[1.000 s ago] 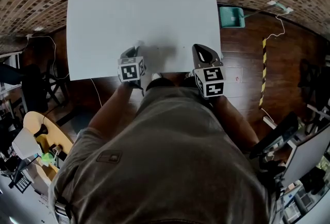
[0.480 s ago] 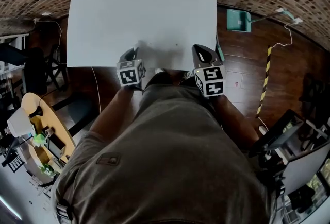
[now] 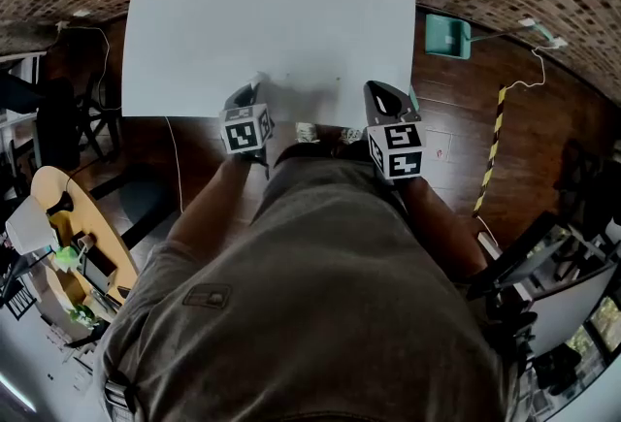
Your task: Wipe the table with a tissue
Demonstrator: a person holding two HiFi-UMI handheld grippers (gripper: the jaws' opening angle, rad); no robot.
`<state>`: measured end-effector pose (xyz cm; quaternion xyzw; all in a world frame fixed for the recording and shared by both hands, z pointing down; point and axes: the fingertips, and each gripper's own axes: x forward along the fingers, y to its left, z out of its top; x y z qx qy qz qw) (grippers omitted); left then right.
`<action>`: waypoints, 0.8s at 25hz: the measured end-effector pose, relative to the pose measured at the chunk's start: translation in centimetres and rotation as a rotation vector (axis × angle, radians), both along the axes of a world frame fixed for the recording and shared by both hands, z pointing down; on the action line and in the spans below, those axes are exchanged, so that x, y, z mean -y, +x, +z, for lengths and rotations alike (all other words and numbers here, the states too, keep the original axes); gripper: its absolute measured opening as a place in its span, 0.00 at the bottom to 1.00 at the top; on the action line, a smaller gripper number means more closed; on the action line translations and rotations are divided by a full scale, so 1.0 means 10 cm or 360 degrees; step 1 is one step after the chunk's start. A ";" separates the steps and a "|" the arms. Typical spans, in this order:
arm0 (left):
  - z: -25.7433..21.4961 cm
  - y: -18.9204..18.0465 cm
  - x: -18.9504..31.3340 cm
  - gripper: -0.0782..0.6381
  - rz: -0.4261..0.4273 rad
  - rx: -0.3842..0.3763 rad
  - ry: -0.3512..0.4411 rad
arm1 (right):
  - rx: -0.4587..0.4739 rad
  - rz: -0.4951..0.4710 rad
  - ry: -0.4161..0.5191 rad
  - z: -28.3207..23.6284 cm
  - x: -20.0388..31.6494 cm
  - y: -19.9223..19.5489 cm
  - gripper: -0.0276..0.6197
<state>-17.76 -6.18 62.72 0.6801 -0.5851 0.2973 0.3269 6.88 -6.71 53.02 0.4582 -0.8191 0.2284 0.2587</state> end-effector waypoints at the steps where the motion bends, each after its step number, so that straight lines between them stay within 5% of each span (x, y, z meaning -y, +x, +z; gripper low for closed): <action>1: 0.00 0.01 0.01 0.14 0.0003 -0.0002 0.0000 | -0.0002 0.0009 -0.0004 0.00 0.00 0.01 0.06; 20: 0.02 0.80 0.12 0.14 0.0335 -0.0035 -0.0025 | 0.0026 0.0174 -0.0028 0.04 -0.12 0.34 0.06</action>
